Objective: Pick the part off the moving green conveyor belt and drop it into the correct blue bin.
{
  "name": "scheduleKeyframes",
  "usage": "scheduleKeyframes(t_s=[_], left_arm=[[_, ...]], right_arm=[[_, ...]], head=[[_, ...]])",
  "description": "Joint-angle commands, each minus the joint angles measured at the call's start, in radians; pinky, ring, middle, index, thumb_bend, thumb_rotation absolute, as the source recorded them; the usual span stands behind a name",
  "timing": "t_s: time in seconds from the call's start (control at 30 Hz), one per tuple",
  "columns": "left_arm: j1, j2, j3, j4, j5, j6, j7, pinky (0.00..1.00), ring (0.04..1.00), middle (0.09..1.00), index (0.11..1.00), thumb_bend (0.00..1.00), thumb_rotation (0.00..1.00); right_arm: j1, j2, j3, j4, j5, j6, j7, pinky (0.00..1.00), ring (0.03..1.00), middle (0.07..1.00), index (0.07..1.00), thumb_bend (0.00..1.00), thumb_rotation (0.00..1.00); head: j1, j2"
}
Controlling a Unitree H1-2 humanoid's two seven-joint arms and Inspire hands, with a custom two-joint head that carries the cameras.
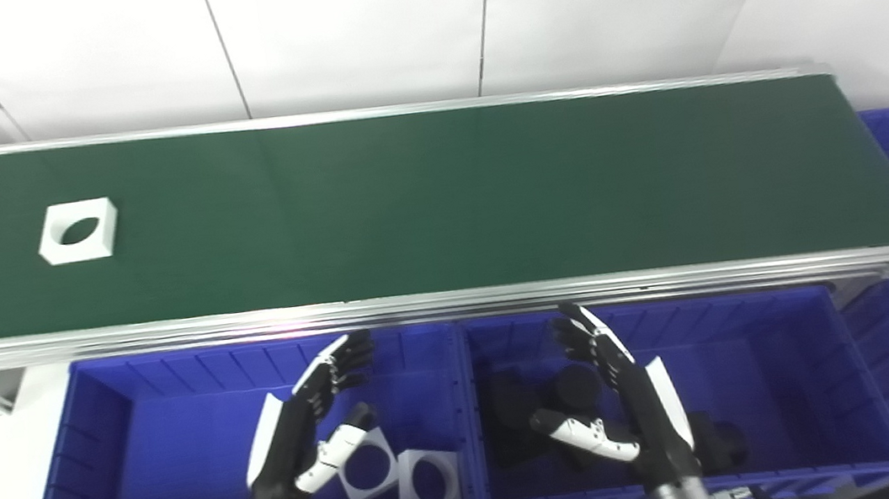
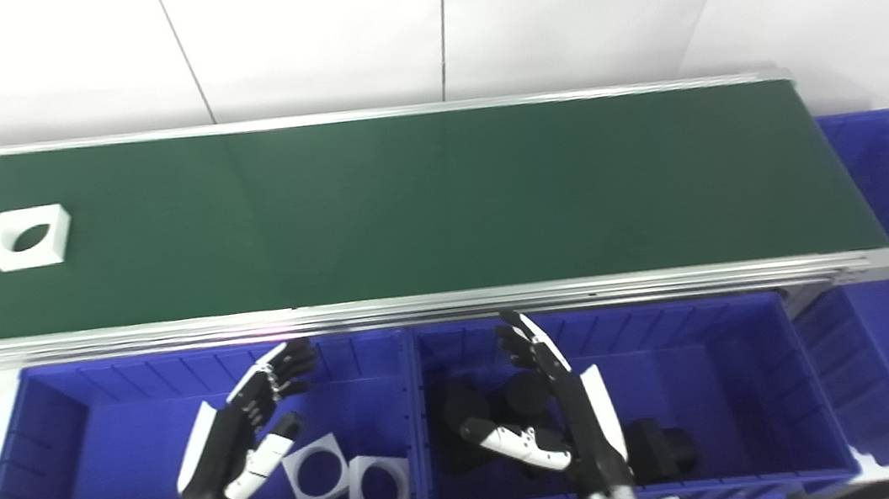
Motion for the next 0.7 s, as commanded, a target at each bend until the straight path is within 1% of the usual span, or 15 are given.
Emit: scheduleKeyframes(t_s=[0.0,0.03,0.07,0.17,0.2,0.27,0.3,0.33,0.43,0.47,0.57,0.67], left_arm=[[-0.016,-0.006,-0.014,-0.009,-0.001,-0.034,0.012,0.80,0.833,0.836,0.835,0.69,0.74],[-0.019,-0.009,-0.021,-0.001,0.001,-0.034,0.015,0.80,0.834,0.835,0.835,0.70,0.73],[-0.022,-0.010,-0.028,0.005,0.007,-0.034,0.024,0.80,0.835,0.836,0.837,0.70,0.72],[-0.036,-0.005,-0.062,0.025,0.034,-0.034,0.069,0.80,0.835,0.839,0.840,0.73,0.72],[-0.041,-0.003,-0.074,0.030,0.037,-0.034,0.082,0.79,0.835,0.840,0.841,0.73,0.73],[-0.054,0.004,-0.098,0.042,0.042,-0.034,0.110,0.79,0.835,0.841,0.843,0.72,0.71],[-0.061,0.008,-0.111,0.048,0.044,-0.034,0.124,0.79,0.838,0.844,0.847,0.72,0.72],[-0.067,0.013,-0.124,0.052,0.049,-0.034,0.143,0.79,0.837,0.844,0.848,0.72,0.72],[-0.087,0.025,-0.161,0.062,0.056,-0.034,0.195,0.78,0.834,0.840,0.847,0.73,0.72],[-0.091,0.028,-0.170,0.062,0.055,-0.034,0.208,0.78,0.833,0.839,0.846,0.73,0.72],[-0.102,0.037,-0.194,0.067,0.049,-0.034,0.234,0.78,0.834,0.839,0.844,0.74,0.71],[-0.111,0.042,-0.213,0.079,0.042,-0.034,0.251,0.79,0.834,0.837,0.840,0.74,0.71]], right_arm=[[0.004,-0.015,0.002,-0.023,0.019,-0.055,-0.003,0.82,0.839,0.866,0.912,0.83,0.47],[0.003,-0.021,0.005,-0.021,0.023,-0.055,-0.006,0.82,0.839,0.868,0.913,0.82,0.46],[0.001,-0.027,0.009,-0.019,0.023,-0.055,-0.013,0.82,0.838,0.869,0.913,0.82,0.45],[-0.003,-0.042,0.022,-0.012,0.027,-0.055,-0.027,0.82,0.836,0.871,0.918,0.79,0.43],[-0.003,-0.045,0.025,-0.012,0.026,-0.055,-0.034,0.82,0.837,0.871,0.920,0.79,0.43],[-0.004,-0.049,0.031,-0.007,0.024,-0.055,-0.050,0.82,0.829,0.864,0.915,0.78,0.42],[-0.006,-0.051,0.034,-0.004,0.030,-0.055,-0.052,0.82,0.829,0.864,0.914,0.77,0.39],[-0.008,-0.054,0.038,-0.002,0.033,-0.055,-0.057,0.83,0.829,0.863,0.913,0.76,0.38],[-0.015,-0.062,0.050,0.007,0.045,-0.055,-0.063,0.83,0.835,0.865,0.913,0.74,0.35],[-0.017,-0.064,0.052,0.008,0.048,-0.055,-0.063,0.84,0.837,0.867,0.914,0.74,0.34],[-0.021,-0.069,0.059,0.015,0.050,-0.055,-0.072,0.85,0.845,0.873,0.920,0.75,0.35],[-0.024,-0.069,0.064,0.024,0.045,-0.055,-0.087,0.82,0.837,0.867,0.911,0.75,0.34]], head=[[0.036,-0.023],[0.063,-0.046],[0.066,-0.049],[0.097,-0.084],[0.101,-0.089],[0.112,-0.106],[0.119,-0.119],[0.119,-0.119],[0.124,-0.145],[0.124,-0.145],[0.128,-0.167],[0.125,-0.176]])
